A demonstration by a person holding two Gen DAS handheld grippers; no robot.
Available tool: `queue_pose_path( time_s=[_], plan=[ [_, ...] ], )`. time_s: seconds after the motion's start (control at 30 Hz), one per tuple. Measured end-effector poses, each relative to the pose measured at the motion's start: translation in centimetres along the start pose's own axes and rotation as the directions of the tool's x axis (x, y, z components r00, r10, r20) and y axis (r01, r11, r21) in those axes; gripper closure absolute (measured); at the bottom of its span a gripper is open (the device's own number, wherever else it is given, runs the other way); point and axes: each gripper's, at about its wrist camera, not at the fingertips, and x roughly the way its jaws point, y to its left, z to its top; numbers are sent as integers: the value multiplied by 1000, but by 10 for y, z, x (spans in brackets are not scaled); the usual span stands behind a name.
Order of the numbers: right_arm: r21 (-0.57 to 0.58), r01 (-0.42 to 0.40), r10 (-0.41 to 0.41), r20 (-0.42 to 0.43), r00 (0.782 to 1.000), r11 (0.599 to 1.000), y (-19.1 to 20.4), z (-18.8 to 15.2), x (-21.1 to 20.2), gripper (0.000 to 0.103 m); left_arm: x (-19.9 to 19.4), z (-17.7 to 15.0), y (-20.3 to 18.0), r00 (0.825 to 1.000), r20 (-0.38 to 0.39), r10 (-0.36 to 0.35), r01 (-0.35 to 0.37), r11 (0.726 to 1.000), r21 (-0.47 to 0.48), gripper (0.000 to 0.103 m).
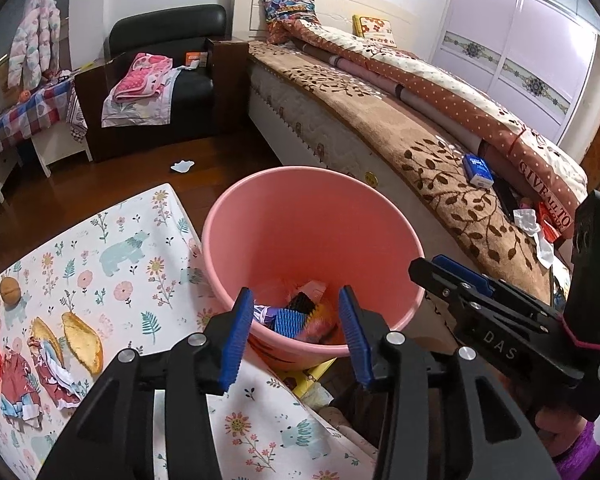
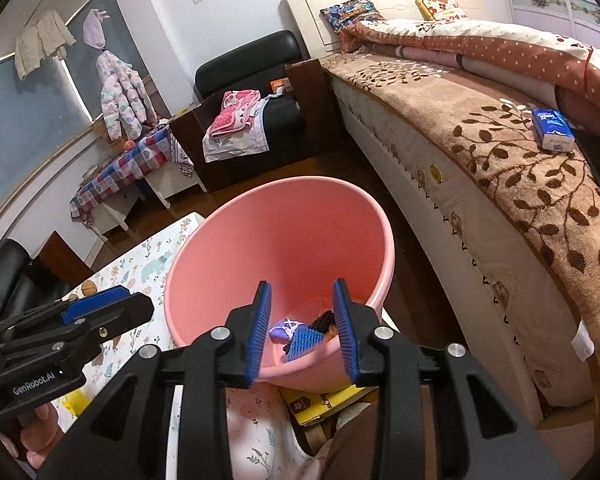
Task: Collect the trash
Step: 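Open both tools to drop the items into the pink bucket, then move both open tools back over the table items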
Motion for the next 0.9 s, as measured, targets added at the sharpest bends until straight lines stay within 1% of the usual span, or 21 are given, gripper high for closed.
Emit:
queue_pose_path(
  time_s=[0.37, 0.6, 0.73, 0.9],
  plan=[
    [-16, -8, 9, 15, 1000, 1000, 8, -1, -4, 70, -8, -2, 13, 1000, 24, 16, -15, 1000, -25, 59],
    [-47, -23, 24, 9, 1000, 999, 20, -3, -6, 70, -18, -4, 25, 999, 42, 30, -28, 999, -45, 60],
    [-76, -44, 45, 7, 999, 996, 33, -5, -9, 70, -28, -9, 37, 997, 54, 48, -45, 997, -59, 60],
    [-112, -75, 76, 8, 997, 991, 51, -7, -13, 70, -52, -16, 64, 993, 82, 80, -72, 992, -102, 60]
  ],
)
